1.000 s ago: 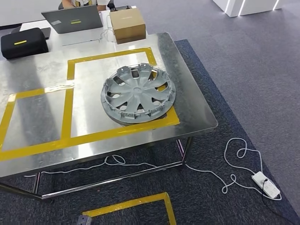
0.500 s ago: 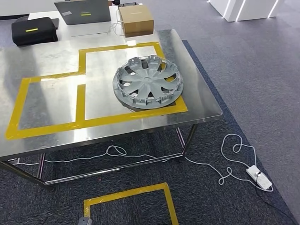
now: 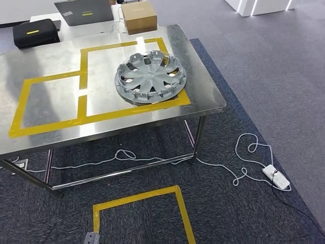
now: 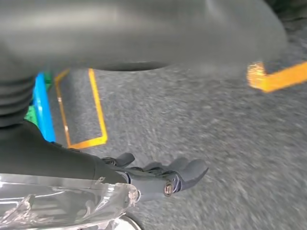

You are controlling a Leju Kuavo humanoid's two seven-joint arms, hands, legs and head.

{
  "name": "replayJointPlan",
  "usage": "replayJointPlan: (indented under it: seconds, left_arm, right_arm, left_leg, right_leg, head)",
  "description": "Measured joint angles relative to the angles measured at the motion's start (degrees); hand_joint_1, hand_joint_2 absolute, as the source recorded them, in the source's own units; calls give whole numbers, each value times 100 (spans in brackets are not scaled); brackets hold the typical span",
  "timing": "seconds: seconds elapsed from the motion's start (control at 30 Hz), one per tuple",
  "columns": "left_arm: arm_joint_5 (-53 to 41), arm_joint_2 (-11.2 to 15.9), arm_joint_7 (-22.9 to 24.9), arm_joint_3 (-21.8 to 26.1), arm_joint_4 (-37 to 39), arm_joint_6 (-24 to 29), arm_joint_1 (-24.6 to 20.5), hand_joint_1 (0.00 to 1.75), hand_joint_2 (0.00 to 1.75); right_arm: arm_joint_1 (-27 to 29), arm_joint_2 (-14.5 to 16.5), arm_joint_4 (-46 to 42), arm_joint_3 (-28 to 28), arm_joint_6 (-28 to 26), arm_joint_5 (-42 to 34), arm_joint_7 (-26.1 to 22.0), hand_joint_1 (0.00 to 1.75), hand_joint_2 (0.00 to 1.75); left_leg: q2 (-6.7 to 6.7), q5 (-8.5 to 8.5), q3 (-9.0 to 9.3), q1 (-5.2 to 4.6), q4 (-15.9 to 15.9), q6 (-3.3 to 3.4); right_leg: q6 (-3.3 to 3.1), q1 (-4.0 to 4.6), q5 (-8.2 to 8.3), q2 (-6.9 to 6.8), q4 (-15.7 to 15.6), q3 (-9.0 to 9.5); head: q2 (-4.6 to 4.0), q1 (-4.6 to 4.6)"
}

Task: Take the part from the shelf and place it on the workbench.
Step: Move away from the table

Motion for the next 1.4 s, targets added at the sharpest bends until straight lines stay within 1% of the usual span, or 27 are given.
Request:
replayJointPlan:
  seconds: [0.07,0.13,0.2,0.23,0.3,0.33,0.4,0.47,0.5,0.53,0.57,0.6,0.63,0.7,0.73,0.8,0.87,0.97,1.0,1.03,1.1,1.17,1.23,1.27,1.33,1.37,1.4]
  left_arm:
    - [-1,0,0,-1,0,7,0,0,0]
    - [-15,-2,0,-5,0,17,-5,0,0]
    - [-34,-10,0,-21,0,23,-23,0,0]
    - [-39,-17,0,-32,0,25,-30,0,0]
    - [-42,-28,0,-50,0,25,-24,0,0]
    - [-42,-32,1,-54,0,25,-19,0,0]
    - [-42,-34,2,-62,0,25,-16,0,0]
    - [-42,-35,2,-73,0,25,-17,0,0]
    - [-42,-35,2,-79,0,25,-16,0,0]
    - [-42,-35,2,-83,0,25,-15,0,0]
    - [-42,-35,2,-86,0,25,-15,0,0]
    - [-42,-35,2,-89,0,25,-15,0,0]
    - [-42,-36,2,-92,0,25,-16,0,0]
    - [-42,-38,2,-97,0,25,-18,0,0]
    - [-42,-39,2,-98,0,24,-22,0,0]
    - [-42,-43,2,-100,0,23,-21,0,0]
    - [-43,-45,2,-101,0,23,-9,0,0]
    - [-44,-40,2,-102,0,23,-1,0,0]
    - [-44,-39,2,-103,0,23,-6,0,0]
    - [-44,-38,2,-103,0,24,-9,0,0]
    - [-45,-33,2,-103,0,25,-11,0,0]
    - [-52,-34,2,-104,0,31,-23,0,0]
    - [-58,-44,2,-107,0,37,-45,0,0]
    - [-59,-48,2,-107,0,37,-47,0,0]
    - [-61,-48,2,-108,0,34,-33,0,0]
    - [-66,-47,2,-108,0,32,-27,0,0]
    - [-74,-47,2,-108,0,30,-24,0,0]
  right_arm:
    - [11,0,1,-30,10,-10,-7,0,175]
    - [8,-1,0,-64,14,-15,-18,0,175]
    - [-3,-1,-1,-92,13,-8,-29,0,175]
    - [-6,-1,-2,-103,11,-3,-33,0,175]
    - [2,-1,-1,-121,8,4,-34,0,175]
    - [11,-1,-1,-127,6,4,-35,0,175]
    - [25,-1,1,-140,4,4,-34,0,175]
    - [21,-1,1,-157,4,4,-34,0,175]
    - [19,-1,1,-164,5,4,-35,0,175]
    - [18,-1,1,-168,5,4,-35,0,175]
    - [19,-1,1,-172,5,4,-35,0,175]
    - [17,-1,1,-175,5,5,-35,0,175]
    - [9,-1,1,-177,5,5,-35,0,175]
    - [-25,-1,1,-179,5,8,-40,0,175]
    - [-39,-1,2,-180,4,8,-44,0,175]
    - [-45,1,4,-183,4,10,-49,0,175]
    - [-46,1,7,-199,2,13,-49,0,175]
    - [-49,-1,9,-222,1,15,-61,0,175]
    - [-44,-1,9,-226,2,14,-66,0,175]
    - [-41,-1,9,-230,4,13,-69,0,175]
    - [-39,-1,9,-238,4,16,-75,0,175]
    - [-48,-1,9,-247,-1,42,-80,0,175]
    - [-52,-2,8,-256,-15,102,-81,0,175]
    - [-51,-2,8,-260,-26,138,-78,0,175]
    - [-35,-1,9,-264,-45,201,-68,0,175]
    - [-23,-2,10,-265,-51,224,-62,0,175]
    - [-11,-2,11,-267,-54,238,-57,0,175]
  left_leg:
    - [0,166,177,10,107,-13]
    - [0,425,739,27,-525,-14]
    - [-9,391,1316,33,-1335,37]
    - [-13,336,1450,24,-1555,82]
    - [-7,355,1423,2,-1635,201]
    - [3,408,1376,-4,-1630,258]
    - [22,543,1243,-3,-1633,356]
    - [25,684,1075,-20,-1630,396]
    - [26,758,983,-32,-1627,402]
    - [27,832,891,-45,-1623,403]
    - [27,903,803,-58,-1619,399]
    - [25,970,719,-69,-1616,391]
    - [23,1035,649,-76,-1610,378]
    - [21,1147,555,-96,-1595,331]
    - [23,1198,532,-98,-1589,302]
    - [25,1292,502,-91,-1592,241]
    - [16,1118,406,-75,-1471,168]
    - [8,235,123,-46,-574,70]
    - [8,53,57,-38,-216,48]
    - [8,19,54,-29,24,34]
    - [8,281,322,-7,-41,14]
    - [6,471,929,21,-778,2]
    - [-5,375,1383,20,-1452,68]
    - [-10,327,1453,5,-1591,123]
    - [3,388,1377,-14,-1589,241]
    - [13,448,1325,-15,-1580,294]
    - [22,518,1261,-10,-1580,341]
  right_leg:
    - [32,-7,146,-6,15,-197]
    - [78,-13,270,-2,43,-361]
    - [138,-1,379,4,91,-473]
    - [172,3,434,4,100,-501]
    - [245,-17,532,2,84,-528]
    - [275,-32,482,2,110,-561]
    - [315,-45,61,4,481,-709]
    - [336,-38,-518,6,1260,-910]
    - [340,-36,-663,6,1611,-963]
    - [335,-35,-662,6,1806,-935]
    - [320,-31,-547,6,1797,-806]
    - [295,-24,-386,6,1567,-564]
    - [261,-12,-291,5,1163,-230]
    - [208,19,-329,6,281,380]
    - [188,35,-394,7,27,526]
    - [139,50,-369,6,-54,495]
    - [53,36,-252,-9,-56,374]
    - [-10,18,-18,-19,-53,114]
    - [-5,18,58,-21,-48,21]
    - [4,16,133,-23,-40,-77]
    - [31,5,279,-25,-12,-288]
    - [85,1,398,-16,48,-466]
    - [155,8,505,-10,101,-569]
    - [189,6,562,-12,101,-592]
    - [254,-18,633,-11,87,-611]
    - [281,-30,534,-8,152,-647]
    - [304,-35,323,-4,327,-710]
  head:
    - [0,0]
    - [0,0]
    - [0,-3]
    - [0,-7]
    - [0,-6]
    - [0,-6]
    - [0,7]
    - [0,33]
    - [0,42]
    - [0,45]
    - [0,46]
    - [0,45]
    - [0,45]
    - [1,41]
    - [0,44]
    - [1,49]
    - [1,40]
    - [0,-11]
    - [0,-16]
    - [0,-17]
    - [0,-17]
    - [0,-21]
    - [1,-18]
    - [1,-18]
    - [2,-11]
    - [2,-9]
    - [2,2]
